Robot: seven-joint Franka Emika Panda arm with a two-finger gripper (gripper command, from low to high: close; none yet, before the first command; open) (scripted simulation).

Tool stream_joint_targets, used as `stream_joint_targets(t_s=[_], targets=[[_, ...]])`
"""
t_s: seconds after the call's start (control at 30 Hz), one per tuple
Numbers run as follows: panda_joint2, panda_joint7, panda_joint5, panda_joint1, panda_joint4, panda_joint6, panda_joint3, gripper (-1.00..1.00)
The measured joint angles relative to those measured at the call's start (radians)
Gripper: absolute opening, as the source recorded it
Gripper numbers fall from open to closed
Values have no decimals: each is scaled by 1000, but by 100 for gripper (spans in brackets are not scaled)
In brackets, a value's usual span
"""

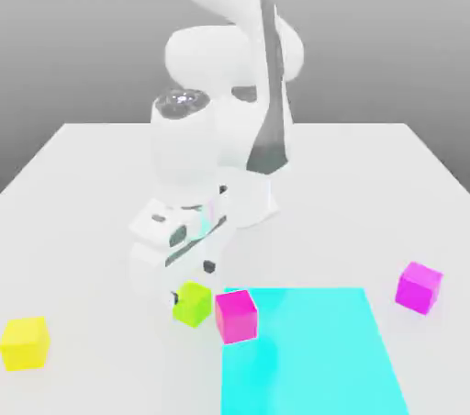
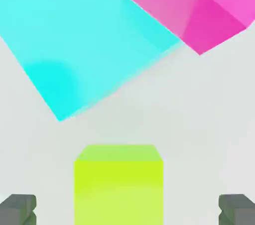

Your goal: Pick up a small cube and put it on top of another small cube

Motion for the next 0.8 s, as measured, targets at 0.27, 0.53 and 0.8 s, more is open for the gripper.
stream_joint_targets(t_s=[0.27,0.53,0.8], targets=[[122,-38,34,-173,20,102,174,-100],[27,2,-6,-65,4,23,62,-100],[-174,192,-253,-50,-37,-139,-32,-100]])
